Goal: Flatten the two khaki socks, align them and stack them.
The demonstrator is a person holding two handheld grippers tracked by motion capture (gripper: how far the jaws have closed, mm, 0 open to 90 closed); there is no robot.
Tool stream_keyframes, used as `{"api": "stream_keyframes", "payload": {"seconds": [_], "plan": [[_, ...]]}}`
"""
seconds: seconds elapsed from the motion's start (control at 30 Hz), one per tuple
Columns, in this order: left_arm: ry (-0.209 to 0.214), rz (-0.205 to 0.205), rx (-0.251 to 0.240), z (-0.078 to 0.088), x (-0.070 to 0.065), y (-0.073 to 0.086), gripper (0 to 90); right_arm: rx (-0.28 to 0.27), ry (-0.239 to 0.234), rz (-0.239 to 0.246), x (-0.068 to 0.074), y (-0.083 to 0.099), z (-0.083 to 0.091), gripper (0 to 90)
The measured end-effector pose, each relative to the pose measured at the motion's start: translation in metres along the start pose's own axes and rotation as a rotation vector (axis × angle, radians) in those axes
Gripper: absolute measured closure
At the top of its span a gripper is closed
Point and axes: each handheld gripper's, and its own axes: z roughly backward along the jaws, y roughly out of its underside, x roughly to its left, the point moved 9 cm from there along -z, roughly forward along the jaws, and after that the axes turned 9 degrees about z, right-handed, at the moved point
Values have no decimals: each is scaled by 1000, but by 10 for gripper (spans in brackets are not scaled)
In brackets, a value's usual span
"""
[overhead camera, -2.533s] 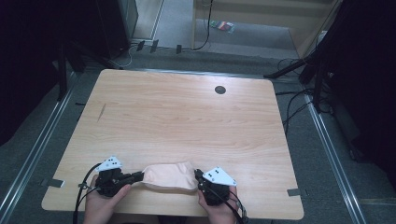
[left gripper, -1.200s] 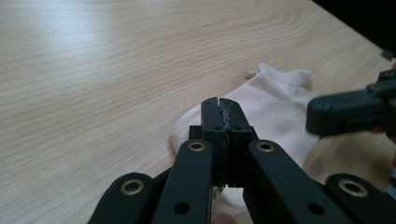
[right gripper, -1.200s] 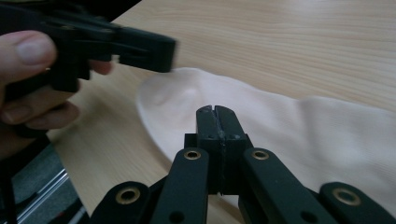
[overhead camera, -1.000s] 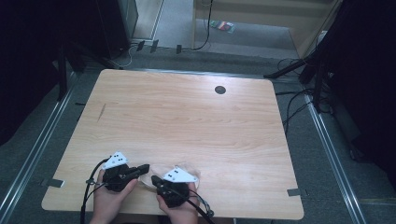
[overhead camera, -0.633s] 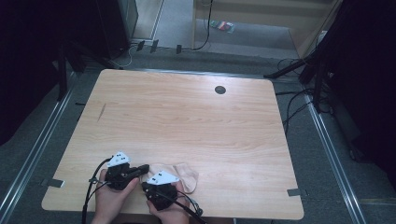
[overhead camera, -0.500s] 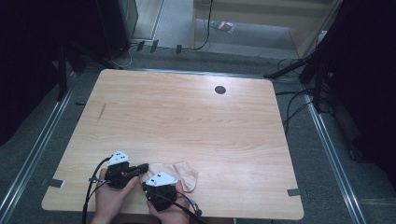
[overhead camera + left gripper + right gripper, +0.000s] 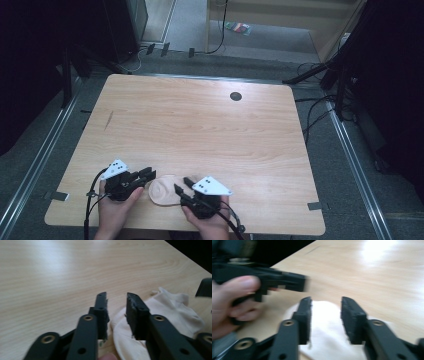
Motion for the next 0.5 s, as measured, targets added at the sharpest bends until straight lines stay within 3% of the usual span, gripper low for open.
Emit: {"api": "stream_keyframes", "payload": {"seconds": [0.1, 0.27, 0.4, 0.5], "plan": [[-24, 2, -46, 7, 4, -5, 519, -18, 63, -34, -31, -1, 17, 428], [-25, -8, -73, 13, 8, -9, 337, -17, 164, -32, -64, 1, 37, 227], [-40, 0, -81, 16, 14, -11, 201, -10, 202, -45, -86, 4, 50, 136], [-47, 1, -84, 20, 20, -11, 149, -17, 232, -46, -99, 6, 59, 136]]}}
